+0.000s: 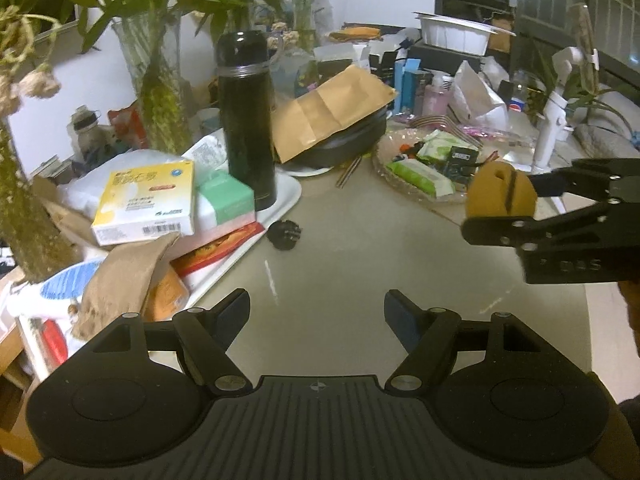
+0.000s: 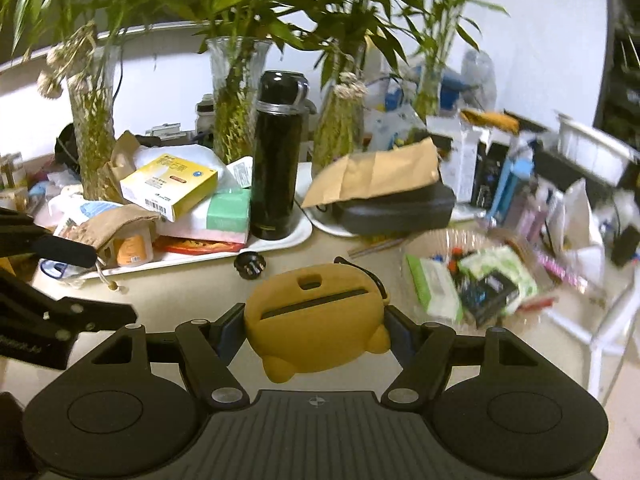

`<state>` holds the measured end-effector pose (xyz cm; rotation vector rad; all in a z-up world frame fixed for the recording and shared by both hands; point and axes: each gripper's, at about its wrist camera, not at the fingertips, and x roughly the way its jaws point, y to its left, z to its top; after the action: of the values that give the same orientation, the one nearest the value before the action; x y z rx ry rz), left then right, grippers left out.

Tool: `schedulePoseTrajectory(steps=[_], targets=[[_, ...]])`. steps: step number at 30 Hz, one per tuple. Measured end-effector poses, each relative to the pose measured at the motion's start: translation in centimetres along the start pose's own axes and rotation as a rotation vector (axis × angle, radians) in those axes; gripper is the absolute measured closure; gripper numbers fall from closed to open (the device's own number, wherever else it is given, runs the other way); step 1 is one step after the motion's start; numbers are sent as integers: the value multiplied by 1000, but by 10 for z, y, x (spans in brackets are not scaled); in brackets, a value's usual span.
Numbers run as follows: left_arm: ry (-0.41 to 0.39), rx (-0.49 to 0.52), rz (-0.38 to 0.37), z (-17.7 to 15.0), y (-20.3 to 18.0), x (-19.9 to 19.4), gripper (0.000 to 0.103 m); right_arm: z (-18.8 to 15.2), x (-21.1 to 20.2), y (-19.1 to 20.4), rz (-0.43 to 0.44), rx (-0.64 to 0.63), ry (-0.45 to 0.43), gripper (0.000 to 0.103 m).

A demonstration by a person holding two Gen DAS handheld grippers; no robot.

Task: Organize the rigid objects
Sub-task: 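Lift the yellow case with the right tool while the left tool approaches the black plug, then close the left tool on the small black plug and lift it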

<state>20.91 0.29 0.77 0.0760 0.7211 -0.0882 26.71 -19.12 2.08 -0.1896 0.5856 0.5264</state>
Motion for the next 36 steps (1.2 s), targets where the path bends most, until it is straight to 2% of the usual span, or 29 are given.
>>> schedulePoseTrajectory(steps=[10, 29, 36], targets=[[-22, 71, -22, 13, 4, 43, 30, -7, -5, -22, 11, 54, 34, 29], [105, 32, 19, 21, 32, 146, 30, 1, 1, -35, 67, 115, 35, 29], [116, 29, 9, 20, 32, 168, 31, 2, 4, -44, 72, 147, 36, 29]])
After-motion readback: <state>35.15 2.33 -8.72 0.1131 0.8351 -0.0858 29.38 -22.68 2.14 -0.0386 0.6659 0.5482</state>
